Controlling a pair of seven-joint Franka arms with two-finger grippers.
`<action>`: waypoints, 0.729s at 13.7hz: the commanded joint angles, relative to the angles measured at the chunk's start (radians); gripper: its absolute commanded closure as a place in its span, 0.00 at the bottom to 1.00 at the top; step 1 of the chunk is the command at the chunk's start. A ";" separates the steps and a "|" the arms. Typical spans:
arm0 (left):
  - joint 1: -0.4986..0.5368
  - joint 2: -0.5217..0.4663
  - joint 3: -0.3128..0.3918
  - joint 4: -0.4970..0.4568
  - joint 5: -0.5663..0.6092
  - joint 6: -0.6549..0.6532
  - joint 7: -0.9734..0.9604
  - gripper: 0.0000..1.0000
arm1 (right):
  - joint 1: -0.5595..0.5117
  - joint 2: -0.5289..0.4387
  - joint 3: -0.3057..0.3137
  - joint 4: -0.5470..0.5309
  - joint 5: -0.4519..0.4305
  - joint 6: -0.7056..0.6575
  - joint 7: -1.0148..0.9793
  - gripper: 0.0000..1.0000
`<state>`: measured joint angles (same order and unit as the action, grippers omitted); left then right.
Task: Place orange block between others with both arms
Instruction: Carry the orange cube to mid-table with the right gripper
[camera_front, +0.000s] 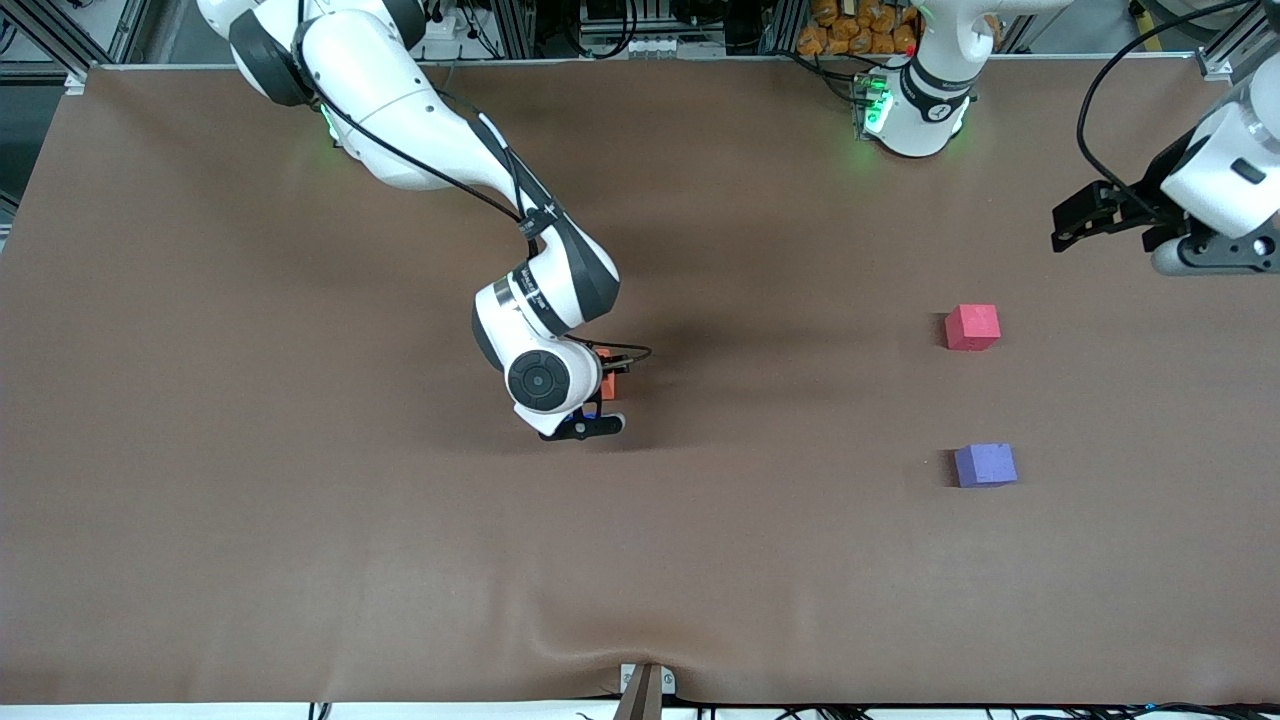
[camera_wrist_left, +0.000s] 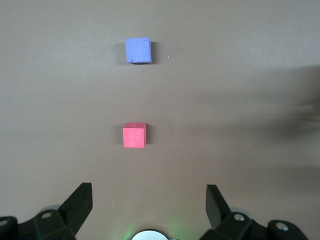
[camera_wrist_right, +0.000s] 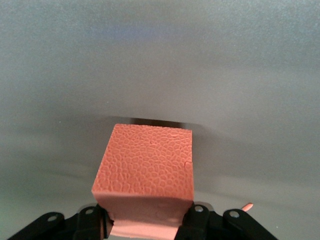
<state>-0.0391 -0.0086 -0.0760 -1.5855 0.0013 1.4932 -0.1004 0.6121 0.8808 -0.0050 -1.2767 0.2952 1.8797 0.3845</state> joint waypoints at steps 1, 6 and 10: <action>-0.008 0.036 -0.005 0.021 0.019 0.016 -0.005 0.00 | 0.008 0.027 -0.001 0.043 -0.007 -0.007 0.027 0.33; -0.044 0.068 -0.015 0.039 0.017 0.019 -0.008 0.00 | 0.012 0.024 -0.001 0.042 -0.008 -0.007 0.076 0.00; -0.048 0.068 -0.016 0.039 0.022 0.022 0.007 0.00 | -0.053 0.012 0.002 0.040 0.060 -0.016 0.077 0.00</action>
<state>-0.0835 0.0547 -0.0880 -1.5704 0.0013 1.5186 -0.1015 0.6081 0.8839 -0.0142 -1.2678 0.3066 1.8814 0.4478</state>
